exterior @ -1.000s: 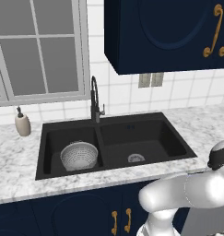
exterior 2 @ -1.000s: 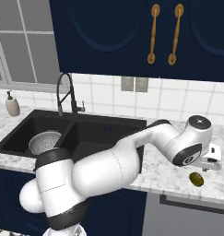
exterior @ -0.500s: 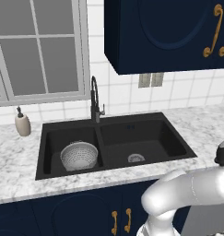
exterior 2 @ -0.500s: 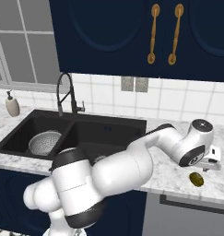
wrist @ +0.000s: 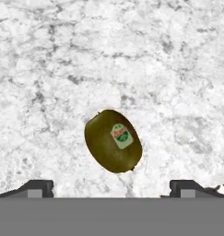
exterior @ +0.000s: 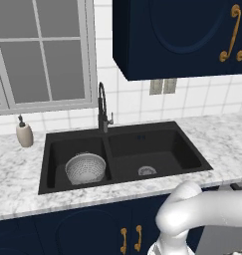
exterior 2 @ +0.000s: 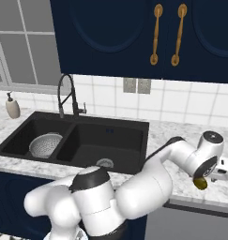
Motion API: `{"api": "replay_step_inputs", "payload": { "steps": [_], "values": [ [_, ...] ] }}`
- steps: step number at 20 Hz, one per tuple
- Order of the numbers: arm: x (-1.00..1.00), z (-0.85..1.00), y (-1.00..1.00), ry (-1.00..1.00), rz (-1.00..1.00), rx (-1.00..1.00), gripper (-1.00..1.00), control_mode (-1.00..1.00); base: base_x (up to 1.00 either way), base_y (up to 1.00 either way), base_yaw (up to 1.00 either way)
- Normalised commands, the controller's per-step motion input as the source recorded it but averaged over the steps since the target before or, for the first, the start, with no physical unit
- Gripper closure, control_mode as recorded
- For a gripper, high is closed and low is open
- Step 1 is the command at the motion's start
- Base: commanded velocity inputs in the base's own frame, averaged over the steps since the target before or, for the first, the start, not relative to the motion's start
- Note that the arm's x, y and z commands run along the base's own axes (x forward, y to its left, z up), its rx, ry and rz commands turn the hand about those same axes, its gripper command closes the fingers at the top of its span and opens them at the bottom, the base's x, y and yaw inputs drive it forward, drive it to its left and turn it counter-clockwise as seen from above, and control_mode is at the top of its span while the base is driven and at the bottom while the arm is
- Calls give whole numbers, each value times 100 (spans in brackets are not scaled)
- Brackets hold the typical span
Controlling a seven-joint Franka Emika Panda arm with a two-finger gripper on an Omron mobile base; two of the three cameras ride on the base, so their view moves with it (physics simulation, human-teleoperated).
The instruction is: Put the colander in the sink, put the kiwi in the colander, and turn on the sink faucet and pour water over the colander.
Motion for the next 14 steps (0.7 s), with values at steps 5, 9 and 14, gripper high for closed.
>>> {"api": "replay_step_inputs", "payload": {
  "steps": [5, 9, 14],
  "values": [
    [10, -22, 0, 1, 0, 0, -100, -100, 0, 0, 0],
    [9, -21, 0, 0, 1, 0, -100, -100, 0, 0, 0],
    [6, -28, 0, 1, 2, 0, -100, -100, 0, 0, 0]
  ]
}}
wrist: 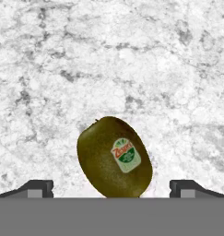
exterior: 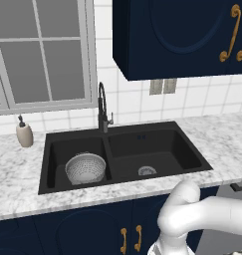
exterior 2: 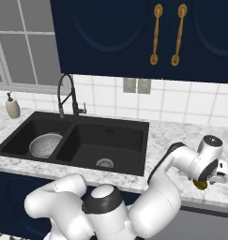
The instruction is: Put the colander in the sink, put the kiwi in the colander, and turn on the sink faucet and pour water over the colander.
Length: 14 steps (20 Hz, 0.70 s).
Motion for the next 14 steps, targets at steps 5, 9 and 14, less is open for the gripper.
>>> {"api": "replay_step_inputs", "payload": {
  "steps": [5, 9, 14],
  "values": [
    [13, -26, 0, 0, 2, 0, -100, -100, 0, 0, 0],
    [15, -18, 0, 0, 3, 0, -100, -100, 0, 0, 0],
    [11, -16, -4, 0, 3, 1, -100, -100, 0, 0, 0]
  ]
}}
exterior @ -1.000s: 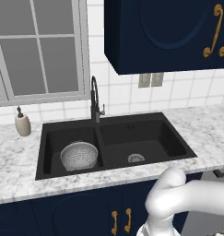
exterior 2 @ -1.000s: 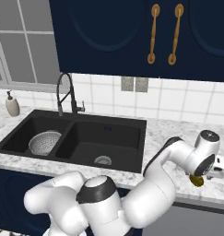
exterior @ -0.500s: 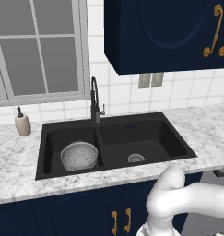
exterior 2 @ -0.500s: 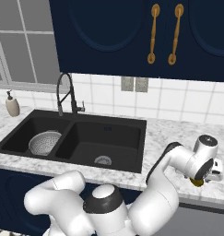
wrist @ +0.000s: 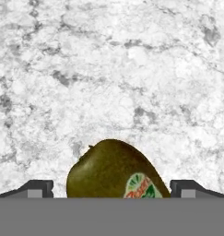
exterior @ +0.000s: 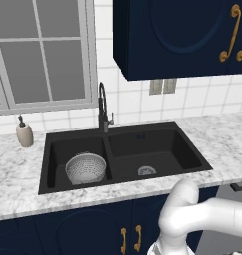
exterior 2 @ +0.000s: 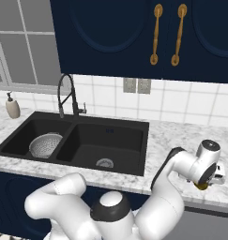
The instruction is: Put the colander in the sink, put the kiwi in the colander, and turn on the sink faucet and pour water over the colander.
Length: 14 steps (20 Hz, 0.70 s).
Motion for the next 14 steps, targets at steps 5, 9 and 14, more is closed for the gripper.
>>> {"api": "replay_step_inputs", "payload": {
  "steps": [5, 9, 14],
  "values": [
    [0, -25, -3, 0, 1, 0, 100, -100, 0, 0, 0],
    [0, -3, 0, 3, 0, 0, 100, -100, 0, 0, 0],
    [0, 20, 3, 2, 0, 0, 100, -100, 0, 0, 0]
  ]
}}
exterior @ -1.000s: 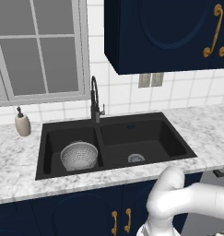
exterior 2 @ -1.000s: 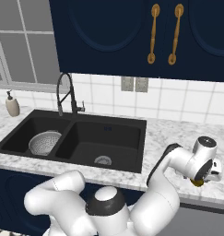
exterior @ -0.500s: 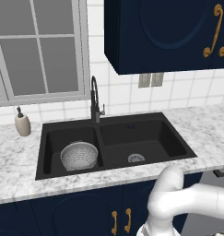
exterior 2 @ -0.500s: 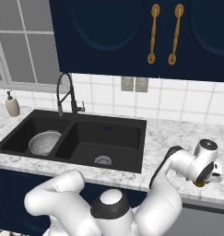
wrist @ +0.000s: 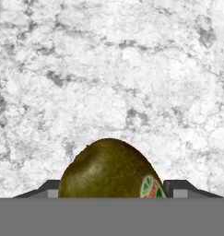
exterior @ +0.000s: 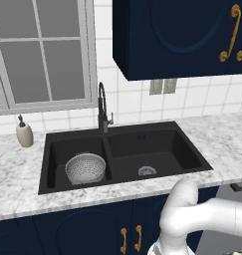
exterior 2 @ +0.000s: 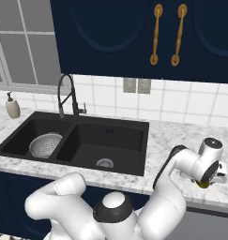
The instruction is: Put the colander in the sink, put the kiwi in the colander, and turn on the sink faucet and pour water over the colander.
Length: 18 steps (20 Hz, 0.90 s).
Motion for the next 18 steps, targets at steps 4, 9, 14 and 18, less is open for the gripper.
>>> {"api": "replay_step_inputs", "payload": {
  "steps": [4, 9, 14, 18],
  "values": [
    [0, 34, 27, 0, 0, 0, 100, -100, 0, 0, 0],
    [0, 37, 34, 0, 0, 0, 100, -100, 0, 0, 0],
    [0, 26, 49, 0, 0, 0, 100, -100, 0, 0, 0],
    [0, 25, 57, 0, 0, 0, 100, -100, 0, 0, 0]
  ]
}}
